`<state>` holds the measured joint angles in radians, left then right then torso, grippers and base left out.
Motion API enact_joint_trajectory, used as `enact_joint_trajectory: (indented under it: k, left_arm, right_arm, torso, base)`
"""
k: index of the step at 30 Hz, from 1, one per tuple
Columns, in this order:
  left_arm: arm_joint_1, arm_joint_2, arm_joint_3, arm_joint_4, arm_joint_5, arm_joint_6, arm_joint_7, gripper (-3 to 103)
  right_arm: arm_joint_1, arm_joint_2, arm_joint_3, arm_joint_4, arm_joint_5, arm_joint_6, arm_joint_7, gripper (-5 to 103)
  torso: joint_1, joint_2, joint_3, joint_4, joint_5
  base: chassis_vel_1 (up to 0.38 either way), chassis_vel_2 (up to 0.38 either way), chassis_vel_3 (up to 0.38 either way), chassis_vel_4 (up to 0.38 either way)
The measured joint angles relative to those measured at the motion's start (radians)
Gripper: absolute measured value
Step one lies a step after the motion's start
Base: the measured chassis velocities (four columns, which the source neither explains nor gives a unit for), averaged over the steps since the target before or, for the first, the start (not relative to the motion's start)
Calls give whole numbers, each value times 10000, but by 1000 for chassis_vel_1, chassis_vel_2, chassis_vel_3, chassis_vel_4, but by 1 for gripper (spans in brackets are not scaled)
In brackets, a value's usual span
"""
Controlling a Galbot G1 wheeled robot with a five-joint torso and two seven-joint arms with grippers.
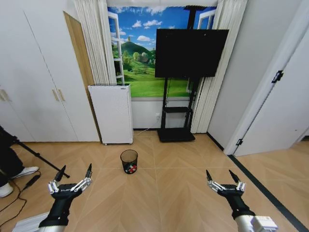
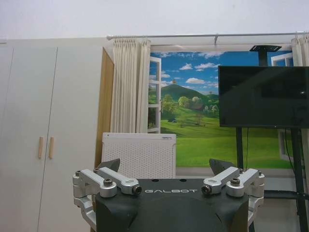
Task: Pick up the trash bin and place the garbage on the floor into it.
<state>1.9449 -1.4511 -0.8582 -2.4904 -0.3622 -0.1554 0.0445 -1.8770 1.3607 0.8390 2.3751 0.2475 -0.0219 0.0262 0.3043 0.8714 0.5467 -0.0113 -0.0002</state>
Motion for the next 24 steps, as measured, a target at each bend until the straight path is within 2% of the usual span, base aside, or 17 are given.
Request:
enact_joint_trajectory:
  k: [9, 18, 24]
  left_arm:
    - [0, 0, -1, 0, 0, 0, 0, 100]
    - [0, 0, 0, 0, 0, 0, 10, 100]
    - [0, 0, 0, 0, 0, 0, 10, 100]
  right_arm:
    - [0, 0, -1, 0, 0, 0, 0, 100]
    - [0, 0, 0, 0, -1, 0, 1, 100]
    - [0, 0, 0, 0, 0, 0, 1, 100]
  torso:
    - [0, 0, 0, 2, 1]
    - [0, -1, 0, 3, 7]
    - [0, 0, 0, 1, -3]
  base:
    - [-18, -19, 20, 14]
    - [-127, -100, 114, 132]
    - [-11, -14, 3, 9]
